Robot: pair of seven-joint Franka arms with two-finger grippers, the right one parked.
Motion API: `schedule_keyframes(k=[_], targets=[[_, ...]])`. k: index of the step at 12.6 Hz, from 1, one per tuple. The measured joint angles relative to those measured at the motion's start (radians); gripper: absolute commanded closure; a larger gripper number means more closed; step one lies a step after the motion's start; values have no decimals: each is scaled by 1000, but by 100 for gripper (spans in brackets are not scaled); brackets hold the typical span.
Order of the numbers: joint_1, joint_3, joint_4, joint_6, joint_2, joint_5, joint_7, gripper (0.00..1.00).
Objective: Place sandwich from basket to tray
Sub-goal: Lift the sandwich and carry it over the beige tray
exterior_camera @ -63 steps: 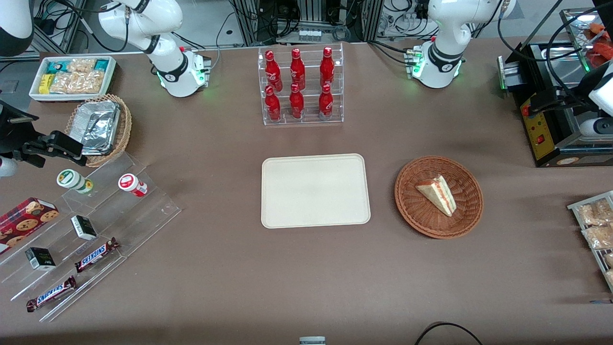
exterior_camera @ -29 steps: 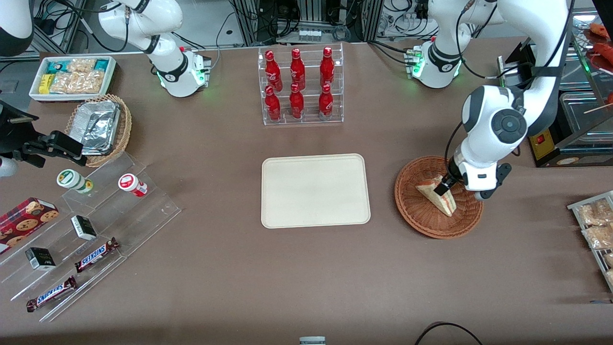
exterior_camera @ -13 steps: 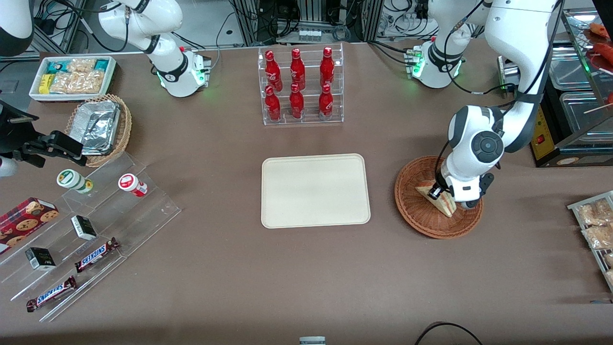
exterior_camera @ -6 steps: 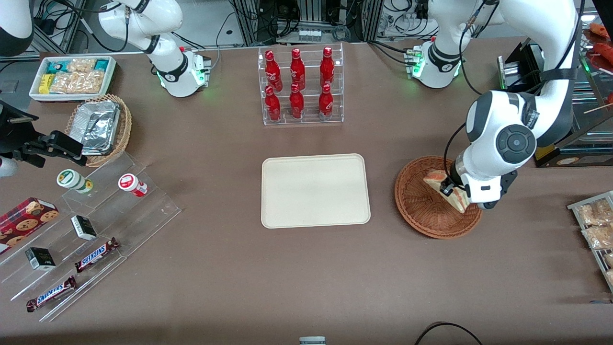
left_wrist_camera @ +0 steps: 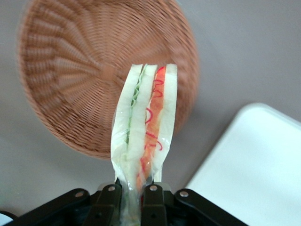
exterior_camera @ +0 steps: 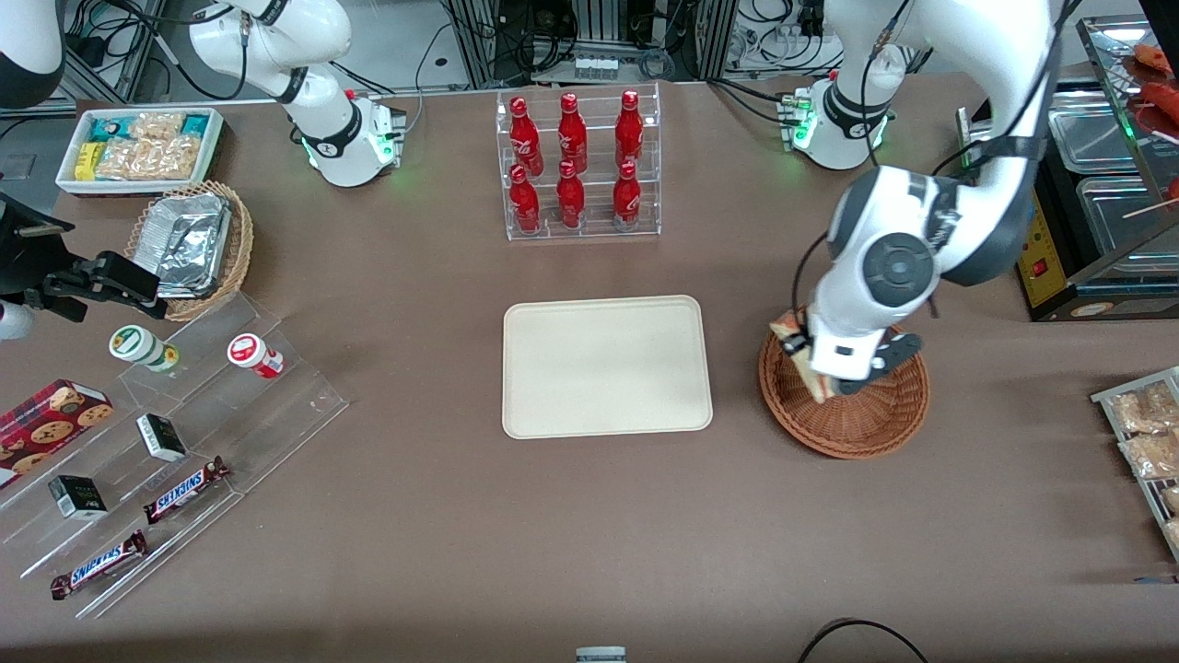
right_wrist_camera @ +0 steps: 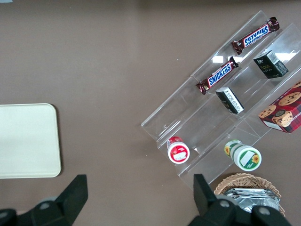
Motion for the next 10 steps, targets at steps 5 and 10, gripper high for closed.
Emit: schedule_keyframes(k=[5, 10], targets=[[-106, -71, 162, 0, 172, -3, 8, 94], [-201, -76, 351, -1, 331, -73, 9, 94]])
